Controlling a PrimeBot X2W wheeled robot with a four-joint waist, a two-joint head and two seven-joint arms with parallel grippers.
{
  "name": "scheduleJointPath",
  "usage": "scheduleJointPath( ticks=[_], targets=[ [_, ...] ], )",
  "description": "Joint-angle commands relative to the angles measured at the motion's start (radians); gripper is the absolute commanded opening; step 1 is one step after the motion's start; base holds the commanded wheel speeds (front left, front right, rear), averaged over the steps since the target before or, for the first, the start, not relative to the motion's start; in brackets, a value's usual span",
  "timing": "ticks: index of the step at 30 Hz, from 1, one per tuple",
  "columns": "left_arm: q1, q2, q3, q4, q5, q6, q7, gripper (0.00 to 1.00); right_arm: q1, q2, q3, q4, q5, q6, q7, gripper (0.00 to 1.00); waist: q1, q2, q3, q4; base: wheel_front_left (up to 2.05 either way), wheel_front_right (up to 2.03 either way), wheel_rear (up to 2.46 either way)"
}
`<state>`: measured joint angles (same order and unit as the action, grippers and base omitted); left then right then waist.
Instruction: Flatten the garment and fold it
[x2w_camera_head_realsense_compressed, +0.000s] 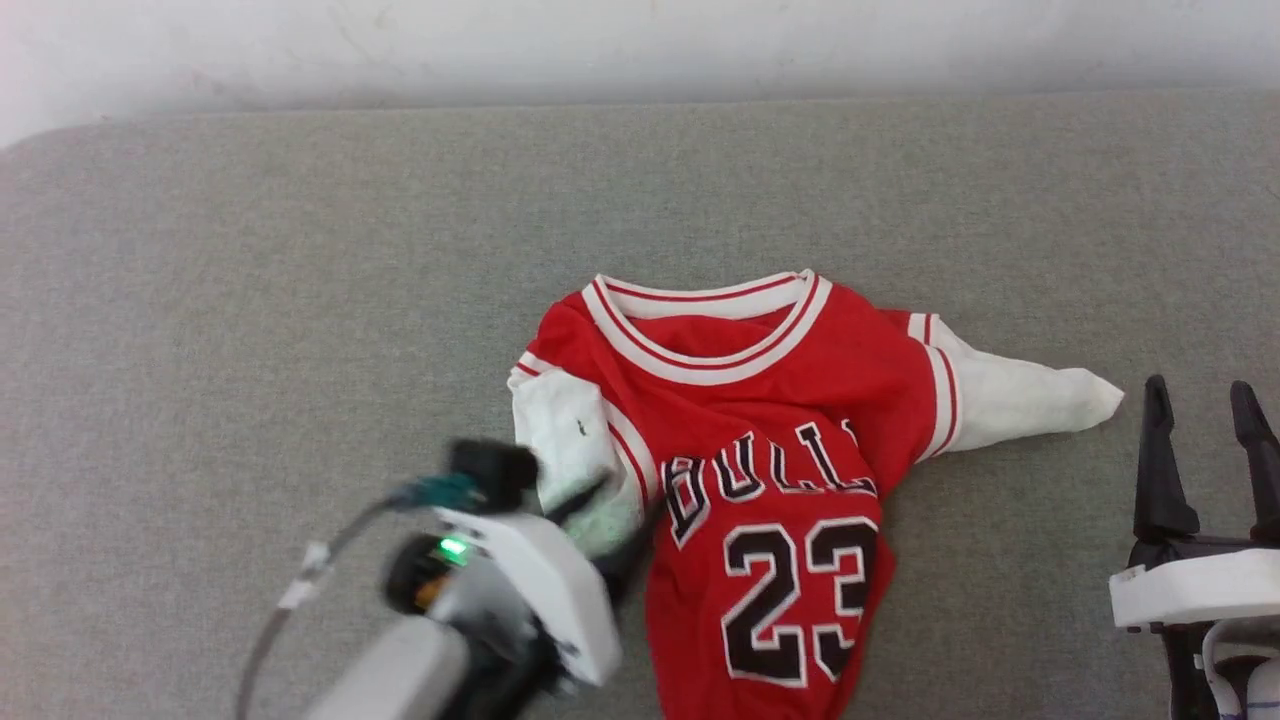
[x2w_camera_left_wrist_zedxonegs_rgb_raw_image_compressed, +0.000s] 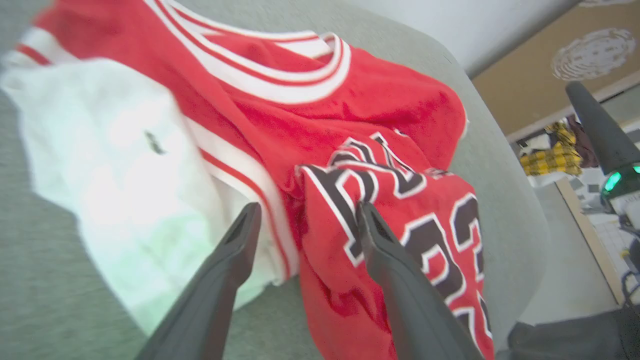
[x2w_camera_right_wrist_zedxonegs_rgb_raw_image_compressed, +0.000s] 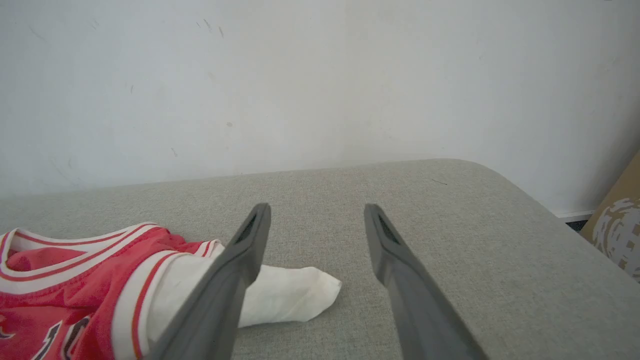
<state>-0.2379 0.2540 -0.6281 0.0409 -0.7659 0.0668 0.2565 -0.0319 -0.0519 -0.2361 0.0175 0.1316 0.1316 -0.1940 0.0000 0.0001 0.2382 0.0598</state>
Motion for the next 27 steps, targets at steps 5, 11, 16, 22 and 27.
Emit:
scheduleJointPath(
  ticks=[5,11,16,22,27],
  targets=[
    [-0.017,0.118,0.108,-0.051,0.042,0.089,-0.025,1.00,-0.003,0.002,-0.003,0.004,0.001,-0.001,-0.002,1.00,0.0000,-0.0001,-0.005,0.016,0.00,0.00,0.00],
    [0.004,0.145,0.091,-0.060,0.035,0.113,0.050,1.00,-0.009,0.002,0.001,0.006,0.002,-0.001,-0.003,1.00,0.0000,-0.0001,0.001,0.022,0.00,0.00,0.00],
    [0.005,0.130,0.058,-0.026,0.026,0.120,0.099,1.00,-0.012,0.002,0.010,0.011,0.002,-0.001,-0.007,1.00,0.0000,-0.0001,0.005,0.016,0.00,0.00,0.00],
    [-0.005,0.110,0.033,0.062,0.023,0.128,0.132,1.00,-0.009,0.002,0.014,0.013,0.004,-0.001,-0.010,1.00,0.0000,-0.0001,0.006,0.002,0.00,0.00,0.00],
    [-0.018,0.064,0.012,0.146,-0.012,0.082,0.136,0.00,-0.008,0.002,0.017,0.015,0.005,-0.001,-0.011,1.00,0.0000,-0.0001,0.005,-0.006,0.00,0.00,0.00]
  ],
)
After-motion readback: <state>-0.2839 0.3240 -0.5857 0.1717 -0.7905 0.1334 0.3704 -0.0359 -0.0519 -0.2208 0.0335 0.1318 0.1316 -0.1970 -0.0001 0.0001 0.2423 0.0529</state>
